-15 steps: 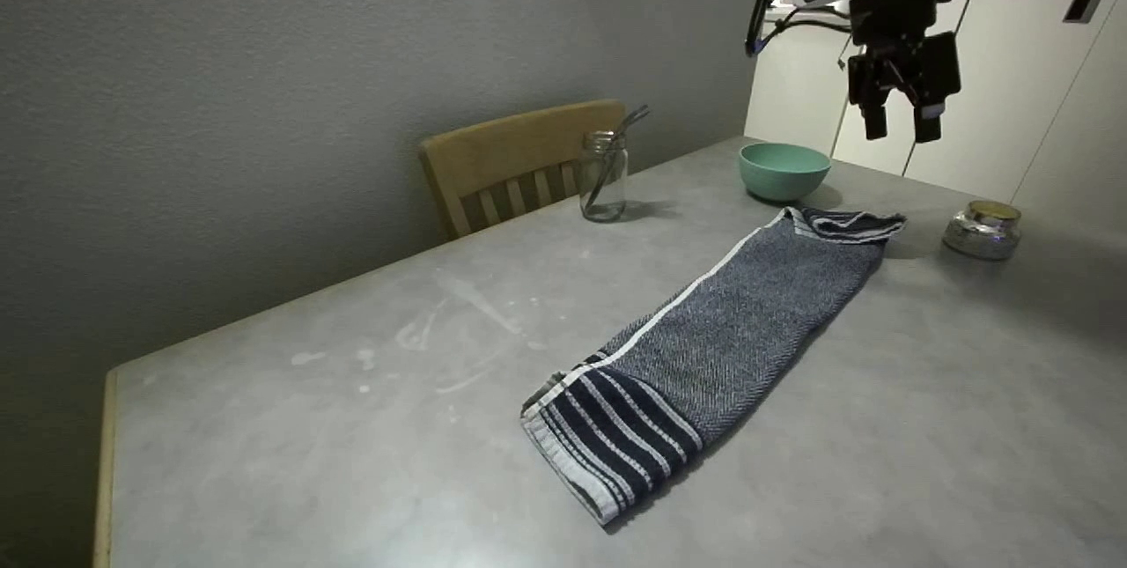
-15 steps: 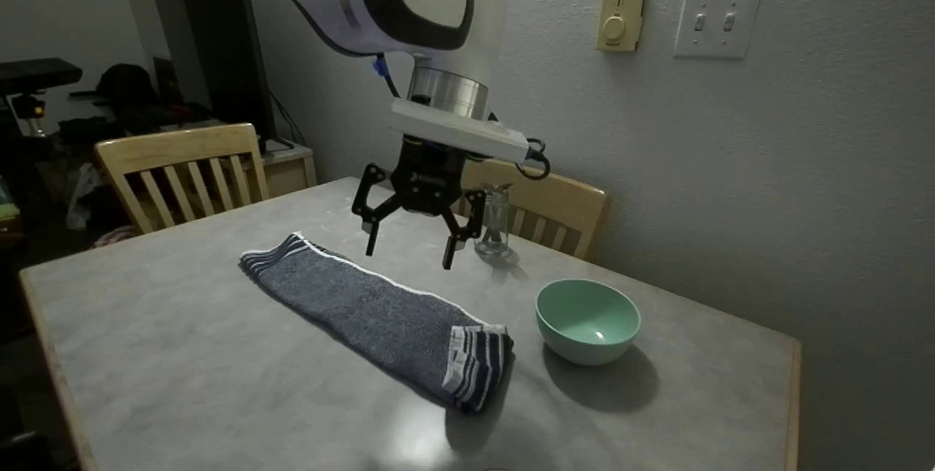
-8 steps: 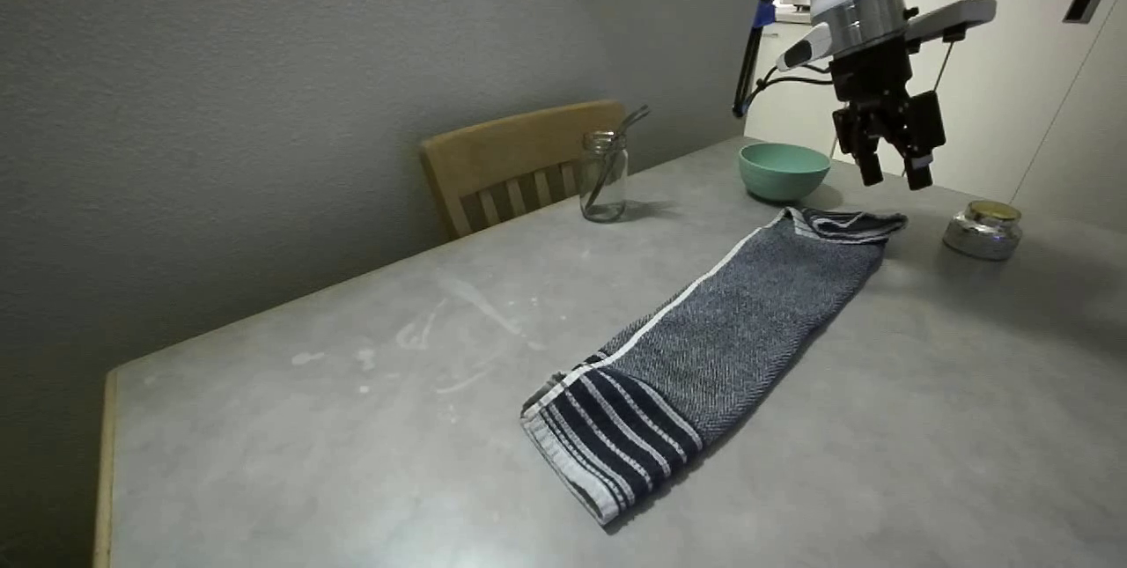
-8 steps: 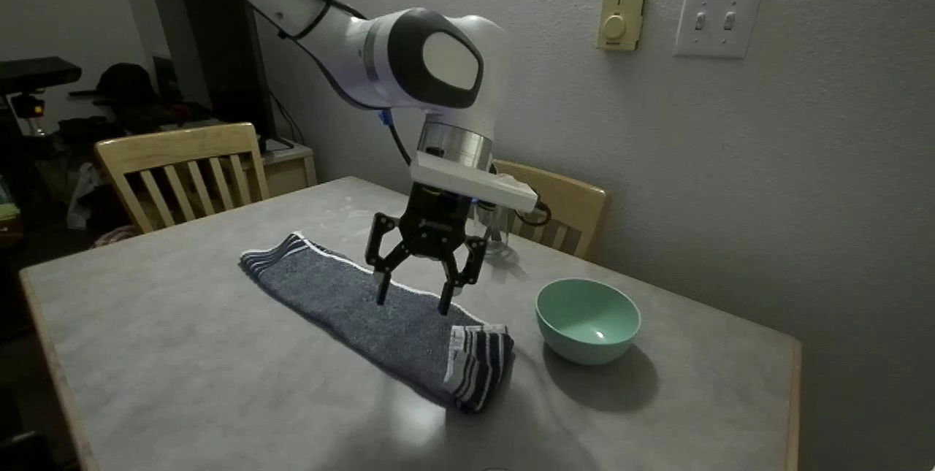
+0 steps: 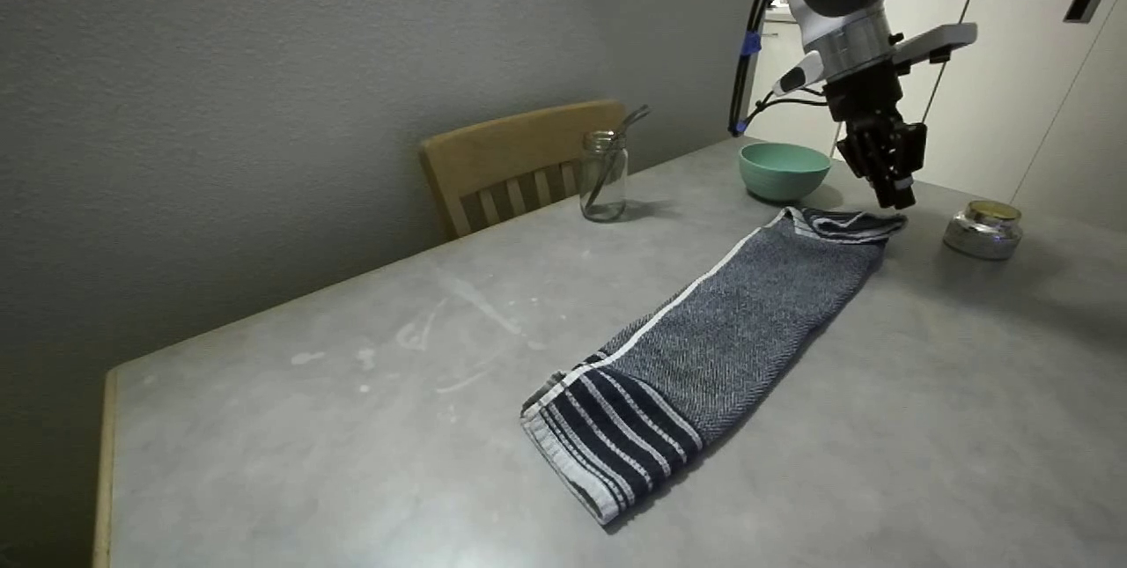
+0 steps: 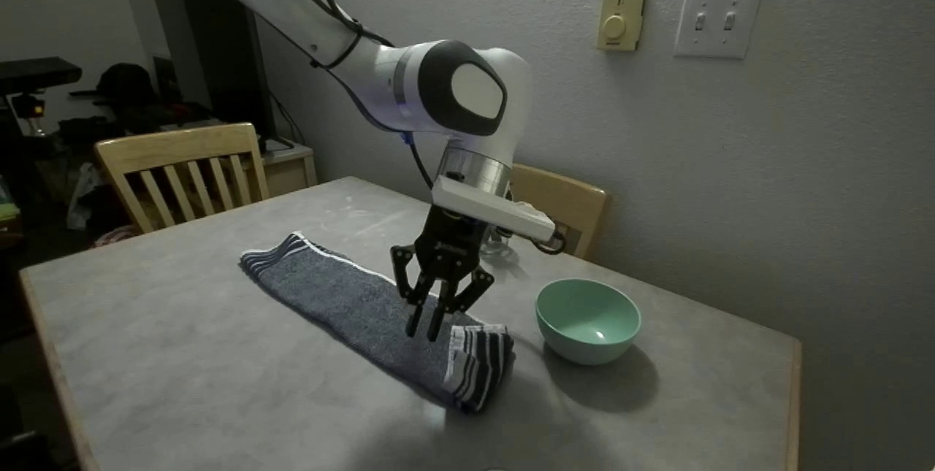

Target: Unfold the towel once

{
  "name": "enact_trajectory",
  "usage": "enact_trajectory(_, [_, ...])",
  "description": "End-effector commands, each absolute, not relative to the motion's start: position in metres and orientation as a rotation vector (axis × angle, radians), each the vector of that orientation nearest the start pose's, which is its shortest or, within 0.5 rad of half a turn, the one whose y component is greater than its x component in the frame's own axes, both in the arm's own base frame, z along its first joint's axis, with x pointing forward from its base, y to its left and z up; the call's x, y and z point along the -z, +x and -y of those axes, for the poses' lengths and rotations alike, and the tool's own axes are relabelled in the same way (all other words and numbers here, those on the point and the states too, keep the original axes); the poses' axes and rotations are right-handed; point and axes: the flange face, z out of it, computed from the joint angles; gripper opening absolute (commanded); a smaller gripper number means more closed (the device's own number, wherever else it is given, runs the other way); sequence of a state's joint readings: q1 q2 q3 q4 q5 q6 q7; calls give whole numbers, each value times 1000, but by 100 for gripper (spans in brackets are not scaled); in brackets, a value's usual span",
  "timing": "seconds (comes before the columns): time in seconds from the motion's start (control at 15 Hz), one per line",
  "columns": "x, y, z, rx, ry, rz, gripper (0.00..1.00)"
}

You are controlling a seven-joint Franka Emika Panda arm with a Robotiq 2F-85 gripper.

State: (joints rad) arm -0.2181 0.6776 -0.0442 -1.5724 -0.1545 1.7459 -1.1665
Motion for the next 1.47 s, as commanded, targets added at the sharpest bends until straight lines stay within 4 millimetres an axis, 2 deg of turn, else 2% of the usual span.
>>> enact_trajectory(0.0, [-212, 620, 197, -699, -2531, 1285, 1])
enact_trajectory(0.2, [-212, 621, 203, -690, -2571, 1177, 0])
enact_trajectory(0.6, [-212, 636, 176, -751, -2671, 1086, 0])
enact_trajectory(0.8, [-202, 641, 163, -773, -2699, 1046, 0])
enact_trajectory(1.2, [-174, 648, 151, -756, -2714, 999, 0])
enact_trajectory(1.4, [-170, 655, 147, -753, -2754, 1014, 0])
